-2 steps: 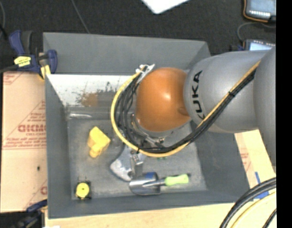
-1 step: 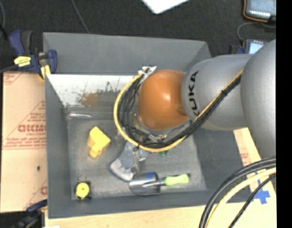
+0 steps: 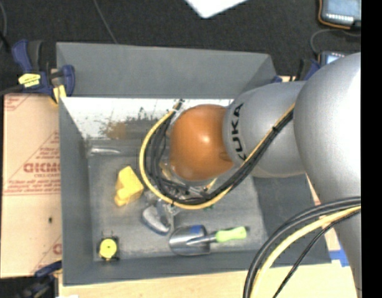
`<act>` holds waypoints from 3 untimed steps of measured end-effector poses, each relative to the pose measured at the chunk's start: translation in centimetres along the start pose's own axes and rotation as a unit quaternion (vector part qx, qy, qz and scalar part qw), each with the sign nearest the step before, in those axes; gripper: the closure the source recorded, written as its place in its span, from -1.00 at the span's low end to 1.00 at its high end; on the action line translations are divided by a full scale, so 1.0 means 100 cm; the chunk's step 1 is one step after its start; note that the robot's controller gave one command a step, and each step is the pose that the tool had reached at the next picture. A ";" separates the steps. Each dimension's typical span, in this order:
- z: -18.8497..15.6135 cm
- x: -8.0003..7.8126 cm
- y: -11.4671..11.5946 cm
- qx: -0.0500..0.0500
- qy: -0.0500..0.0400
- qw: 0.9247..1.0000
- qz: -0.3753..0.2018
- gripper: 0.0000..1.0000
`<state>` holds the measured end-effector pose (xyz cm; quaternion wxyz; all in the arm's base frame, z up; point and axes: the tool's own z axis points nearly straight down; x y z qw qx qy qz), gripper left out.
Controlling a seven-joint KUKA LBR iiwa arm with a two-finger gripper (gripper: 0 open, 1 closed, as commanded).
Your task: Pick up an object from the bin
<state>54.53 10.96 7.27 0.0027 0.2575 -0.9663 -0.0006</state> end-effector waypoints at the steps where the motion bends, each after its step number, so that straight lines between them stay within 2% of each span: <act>1: 0.000 0.000 0.000 0.000 0.000 1.000 0.000 1.00; 2: -0.030 -0.001 0.006 -0.001 0.002 1.000 -0.003 1.00; 3: -0.059 -0.016 0.009 0.001 -0.006 1.000 0.004 1.00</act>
Offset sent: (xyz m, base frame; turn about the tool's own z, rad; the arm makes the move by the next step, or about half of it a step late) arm -0.0006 0.0198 0.0963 -0.0331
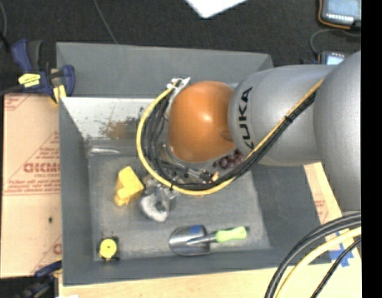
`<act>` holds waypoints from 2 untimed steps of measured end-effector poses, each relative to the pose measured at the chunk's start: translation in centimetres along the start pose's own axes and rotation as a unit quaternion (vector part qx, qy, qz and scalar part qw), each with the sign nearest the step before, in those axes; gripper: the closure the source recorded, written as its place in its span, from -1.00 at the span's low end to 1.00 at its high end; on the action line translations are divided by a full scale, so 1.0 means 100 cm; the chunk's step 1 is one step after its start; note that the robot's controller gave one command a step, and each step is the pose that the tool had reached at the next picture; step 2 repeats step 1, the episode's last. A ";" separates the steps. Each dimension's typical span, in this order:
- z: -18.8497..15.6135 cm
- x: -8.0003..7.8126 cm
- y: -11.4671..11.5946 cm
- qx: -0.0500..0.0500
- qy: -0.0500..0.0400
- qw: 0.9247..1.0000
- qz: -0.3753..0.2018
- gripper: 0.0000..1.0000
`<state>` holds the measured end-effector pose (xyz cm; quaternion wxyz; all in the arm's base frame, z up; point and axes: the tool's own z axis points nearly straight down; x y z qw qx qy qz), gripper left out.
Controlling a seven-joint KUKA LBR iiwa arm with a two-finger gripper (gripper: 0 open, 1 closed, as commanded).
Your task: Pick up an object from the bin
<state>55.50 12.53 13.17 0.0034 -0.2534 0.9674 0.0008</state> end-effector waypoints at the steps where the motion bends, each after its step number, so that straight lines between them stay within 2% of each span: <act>1: -0.071 0.006 0.006 -0.002 0.007 1.000 0.009 1.00; 2: -0.071 0.006 0.006 -0.002 0.007 1.000 0.009 1.00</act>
Offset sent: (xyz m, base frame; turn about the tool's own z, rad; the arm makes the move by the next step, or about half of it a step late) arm 0.0000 0.0000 0.0000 0.0000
